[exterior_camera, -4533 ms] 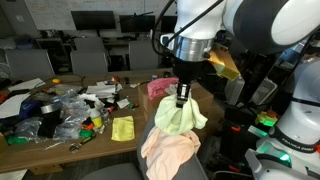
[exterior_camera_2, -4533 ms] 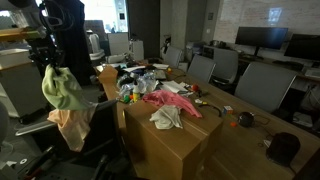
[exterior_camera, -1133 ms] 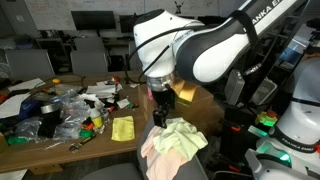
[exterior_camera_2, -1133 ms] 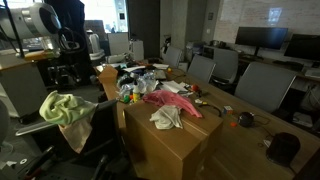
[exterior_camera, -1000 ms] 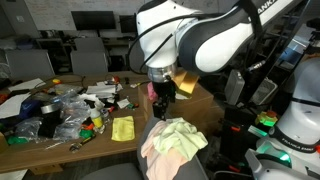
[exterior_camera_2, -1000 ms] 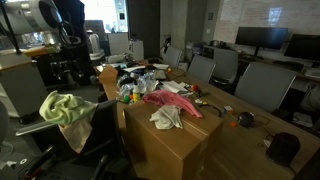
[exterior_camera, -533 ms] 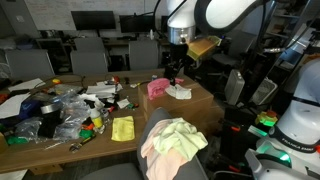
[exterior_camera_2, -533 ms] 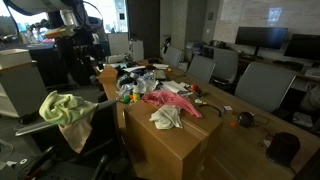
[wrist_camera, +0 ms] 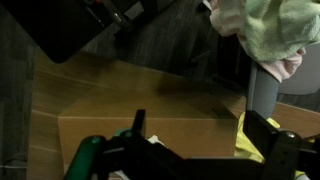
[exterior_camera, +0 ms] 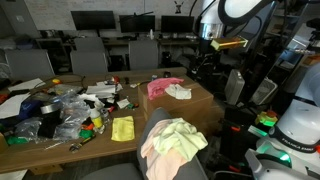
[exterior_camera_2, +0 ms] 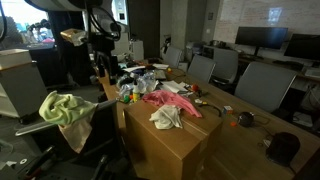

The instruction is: Pick the clothes on the box and put them on the back rest of the chair

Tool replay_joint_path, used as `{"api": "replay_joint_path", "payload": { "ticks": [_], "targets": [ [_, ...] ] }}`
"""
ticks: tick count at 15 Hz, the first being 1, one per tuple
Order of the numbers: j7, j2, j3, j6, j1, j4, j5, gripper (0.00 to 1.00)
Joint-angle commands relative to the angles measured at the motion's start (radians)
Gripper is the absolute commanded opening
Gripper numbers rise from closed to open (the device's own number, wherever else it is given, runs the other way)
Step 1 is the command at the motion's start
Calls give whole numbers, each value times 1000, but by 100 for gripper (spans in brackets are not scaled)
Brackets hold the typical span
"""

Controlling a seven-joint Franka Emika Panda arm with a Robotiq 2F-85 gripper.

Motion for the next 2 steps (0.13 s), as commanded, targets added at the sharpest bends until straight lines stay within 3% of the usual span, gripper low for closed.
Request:
{"api": "replay_joint_path", "payload": {
  "ticks": [1, 2],
  "targets": [
    [-90, -150, -67, 12, -71, -129, 76, 100],
    [-119, -172, -88, 14, -92, -151, 84, 100]
  ]
}}
